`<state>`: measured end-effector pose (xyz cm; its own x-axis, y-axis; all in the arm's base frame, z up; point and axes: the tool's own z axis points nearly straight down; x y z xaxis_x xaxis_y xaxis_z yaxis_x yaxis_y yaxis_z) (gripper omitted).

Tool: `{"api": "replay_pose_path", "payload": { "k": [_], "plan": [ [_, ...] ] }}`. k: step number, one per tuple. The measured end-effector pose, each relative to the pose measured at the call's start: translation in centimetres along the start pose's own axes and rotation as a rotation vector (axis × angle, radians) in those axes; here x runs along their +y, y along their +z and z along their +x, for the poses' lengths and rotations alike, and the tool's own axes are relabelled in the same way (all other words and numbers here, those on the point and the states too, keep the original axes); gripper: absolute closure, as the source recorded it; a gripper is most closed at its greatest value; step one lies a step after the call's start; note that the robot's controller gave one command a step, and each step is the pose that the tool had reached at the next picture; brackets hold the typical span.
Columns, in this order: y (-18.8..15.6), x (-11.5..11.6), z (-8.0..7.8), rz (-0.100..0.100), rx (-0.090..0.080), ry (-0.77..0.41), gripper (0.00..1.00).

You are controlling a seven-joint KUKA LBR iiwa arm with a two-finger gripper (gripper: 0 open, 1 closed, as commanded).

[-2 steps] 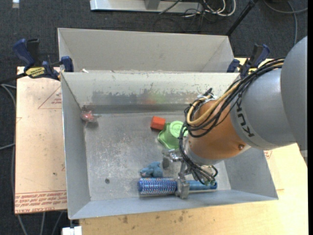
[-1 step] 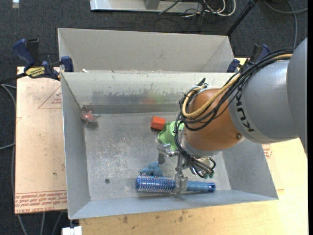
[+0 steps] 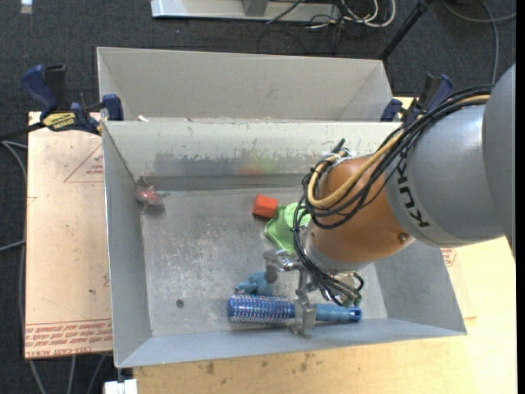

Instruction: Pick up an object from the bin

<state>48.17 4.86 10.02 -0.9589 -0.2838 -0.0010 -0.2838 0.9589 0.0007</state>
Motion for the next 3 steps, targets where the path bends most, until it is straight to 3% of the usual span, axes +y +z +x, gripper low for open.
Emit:
{"api": "replay_pose_path", "payload": {
  "k": [1, 2, 3],
  "plan": [
    [2.71, -0.10, -0.53, 0.004, -0.019, -0.199, 0.00],
    [2.59, -0.11, -0.78, 0.005, -0.026, -0.197, 0.00],
    [2.73, -0.09, -0.61, 0.004, -0.020, -0.197, 1.00]
  ]
}}
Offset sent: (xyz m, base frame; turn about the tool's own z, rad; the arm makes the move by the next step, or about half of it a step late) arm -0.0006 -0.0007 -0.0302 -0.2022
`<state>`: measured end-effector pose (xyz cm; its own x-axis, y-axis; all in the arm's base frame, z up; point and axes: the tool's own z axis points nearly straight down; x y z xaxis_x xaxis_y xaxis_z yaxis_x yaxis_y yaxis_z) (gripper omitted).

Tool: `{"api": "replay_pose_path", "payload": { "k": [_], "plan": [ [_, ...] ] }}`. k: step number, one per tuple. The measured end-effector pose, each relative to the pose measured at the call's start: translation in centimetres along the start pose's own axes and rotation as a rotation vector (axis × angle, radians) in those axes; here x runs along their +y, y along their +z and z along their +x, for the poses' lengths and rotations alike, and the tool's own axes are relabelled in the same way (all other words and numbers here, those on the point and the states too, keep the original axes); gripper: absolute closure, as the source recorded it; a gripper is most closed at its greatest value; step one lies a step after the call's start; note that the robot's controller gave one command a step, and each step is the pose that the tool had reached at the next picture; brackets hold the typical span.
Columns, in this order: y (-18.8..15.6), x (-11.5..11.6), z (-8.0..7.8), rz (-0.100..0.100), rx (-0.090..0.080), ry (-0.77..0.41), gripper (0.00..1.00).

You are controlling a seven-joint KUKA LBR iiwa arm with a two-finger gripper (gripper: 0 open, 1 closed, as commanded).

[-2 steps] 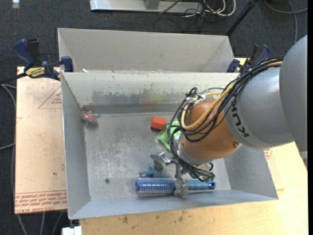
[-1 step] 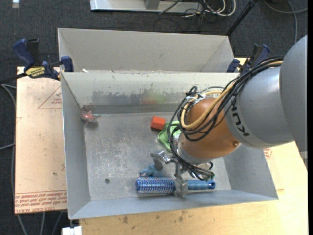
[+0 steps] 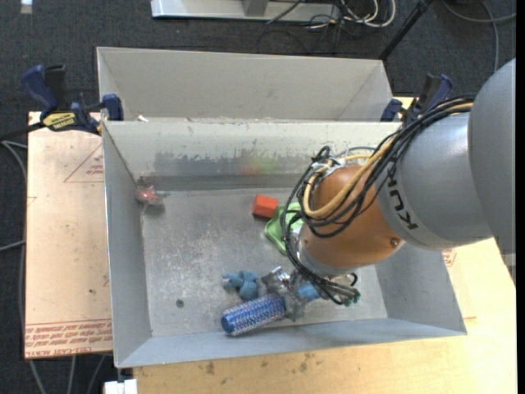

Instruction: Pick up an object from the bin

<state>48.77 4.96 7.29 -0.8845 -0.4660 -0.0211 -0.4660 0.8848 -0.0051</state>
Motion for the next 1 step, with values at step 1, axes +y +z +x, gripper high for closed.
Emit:
{"api": "replay_pose_path", "payload": {
  "k": [1],
  "plan": [
    [-7.22, -0.04, -0.31, -0.004, 0.015, 0.003, 1.00]
  ]
}}
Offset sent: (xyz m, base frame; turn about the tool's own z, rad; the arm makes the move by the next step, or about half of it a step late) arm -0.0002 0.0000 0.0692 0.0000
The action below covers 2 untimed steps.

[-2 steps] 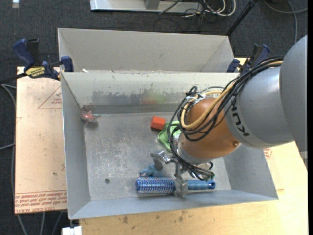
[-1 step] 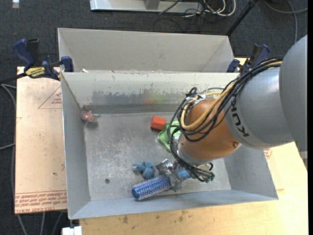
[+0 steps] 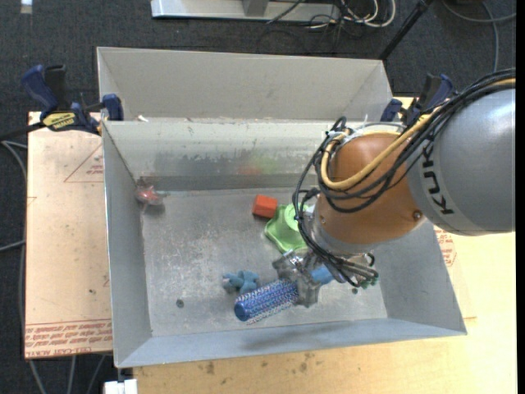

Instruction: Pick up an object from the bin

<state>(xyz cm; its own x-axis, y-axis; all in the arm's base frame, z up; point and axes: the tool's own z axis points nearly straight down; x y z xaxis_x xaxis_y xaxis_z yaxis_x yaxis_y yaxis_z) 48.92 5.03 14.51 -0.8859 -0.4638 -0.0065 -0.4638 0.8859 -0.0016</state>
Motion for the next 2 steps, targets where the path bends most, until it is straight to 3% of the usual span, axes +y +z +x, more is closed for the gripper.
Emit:
{"api": "replay_pose_path", "payload": {
  "k": [2],
  "plan": [
    [-3.0, 0.1, -0.2, -0.001, 0.003, 0.005, 1.00]
  ]
}}
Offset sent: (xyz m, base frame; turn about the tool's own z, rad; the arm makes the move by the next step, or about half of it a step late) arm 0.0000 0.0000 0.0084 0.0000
